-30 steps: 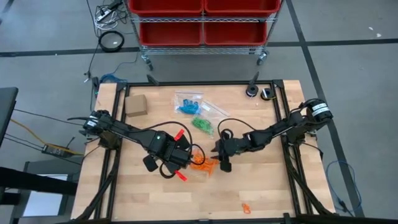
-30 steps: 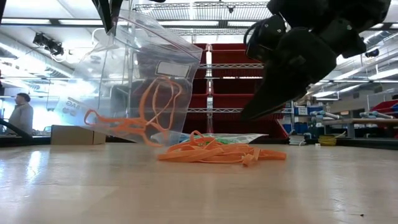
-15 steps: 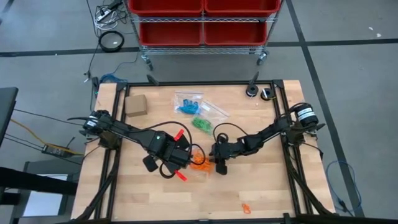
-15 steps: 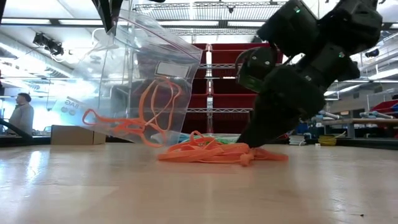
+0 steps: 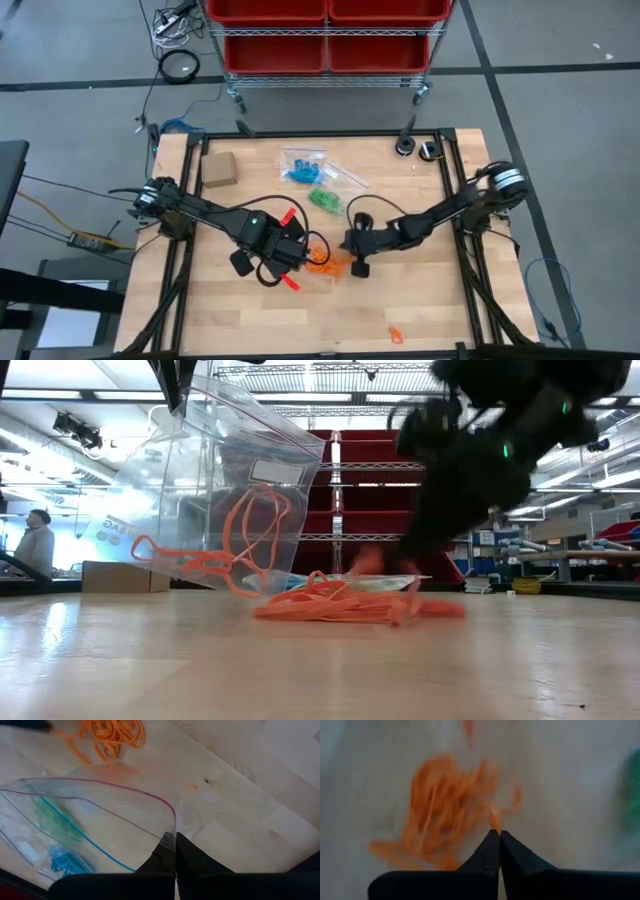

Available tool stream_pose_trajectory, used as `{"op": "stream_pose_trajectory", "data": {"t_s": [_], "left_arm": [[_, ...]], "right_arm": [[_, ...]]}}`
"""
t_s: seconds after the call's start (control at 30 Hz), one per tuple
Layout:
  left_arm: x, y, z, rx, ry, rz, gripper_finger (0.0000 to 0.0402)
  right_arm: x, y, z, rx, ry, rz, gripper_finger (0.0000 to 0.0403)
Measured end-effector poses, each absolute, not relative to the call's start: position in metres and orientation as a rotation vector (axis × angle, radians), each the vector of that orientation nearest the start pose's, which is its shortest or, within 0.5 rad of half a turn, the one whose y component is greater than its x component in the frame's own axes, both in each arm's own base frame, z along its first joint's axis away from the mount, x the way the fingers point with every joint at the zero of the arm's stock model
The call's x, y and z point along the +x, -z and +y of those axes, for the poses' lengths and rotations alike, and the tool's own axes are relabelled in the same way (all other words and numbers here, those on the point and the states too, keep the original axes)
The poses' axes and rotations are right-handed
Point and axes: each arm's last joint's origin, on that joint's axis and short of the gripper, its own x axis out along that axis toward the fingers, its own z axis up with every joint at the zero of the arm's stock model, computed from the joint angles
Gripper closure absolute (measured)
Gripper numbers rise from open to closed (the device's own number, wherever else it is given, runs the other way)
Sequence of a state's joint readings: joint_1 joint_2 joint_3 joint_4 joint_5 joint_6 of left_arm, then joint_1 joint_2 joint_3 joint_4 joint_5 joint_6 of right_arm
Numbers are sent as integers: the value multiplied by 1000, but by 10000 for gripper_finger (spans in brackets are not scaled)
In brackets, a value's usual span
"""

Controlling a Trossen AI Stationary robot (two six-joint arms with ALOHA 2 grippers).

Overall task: Sort rubber bands
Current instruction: Put the orange rubber band into the transparent zip bag

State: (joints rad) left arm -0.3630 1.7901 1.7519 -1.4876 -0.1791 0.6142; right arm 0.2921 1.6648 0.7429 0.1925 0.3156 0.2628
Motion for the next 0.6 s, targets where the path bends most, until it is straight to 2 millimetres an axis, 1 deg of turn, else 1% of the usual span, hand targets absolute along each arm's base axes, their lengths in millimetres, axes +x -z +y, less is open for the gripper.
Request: {"op": "stream_pose_trajectory", "data": {"t_s": [0.2, 0.3, 0.37, 0.43, 0.6], "left_arm": [[309, -316, -112, 907, 610, 1405, 401], [309, -316, -112, 907, 610, 1404, 401], [309, -316, -112, 906, 609, 1404, 401], [309, -316, -112, 903, 608, 1407, 401], [309, -316, -112, 892, 597, 1410, 401]], "right_arm": [[295, -196, 80, 3, 122, 487, 402], [297, -215, 79, -24, 112, 434, 402], [299, -224, 78, -21, 79, 441, 402], [297, -223, 76, -9, 64, 508, 403], [286, -200, 73, 20, 127, 745, 403]]}}
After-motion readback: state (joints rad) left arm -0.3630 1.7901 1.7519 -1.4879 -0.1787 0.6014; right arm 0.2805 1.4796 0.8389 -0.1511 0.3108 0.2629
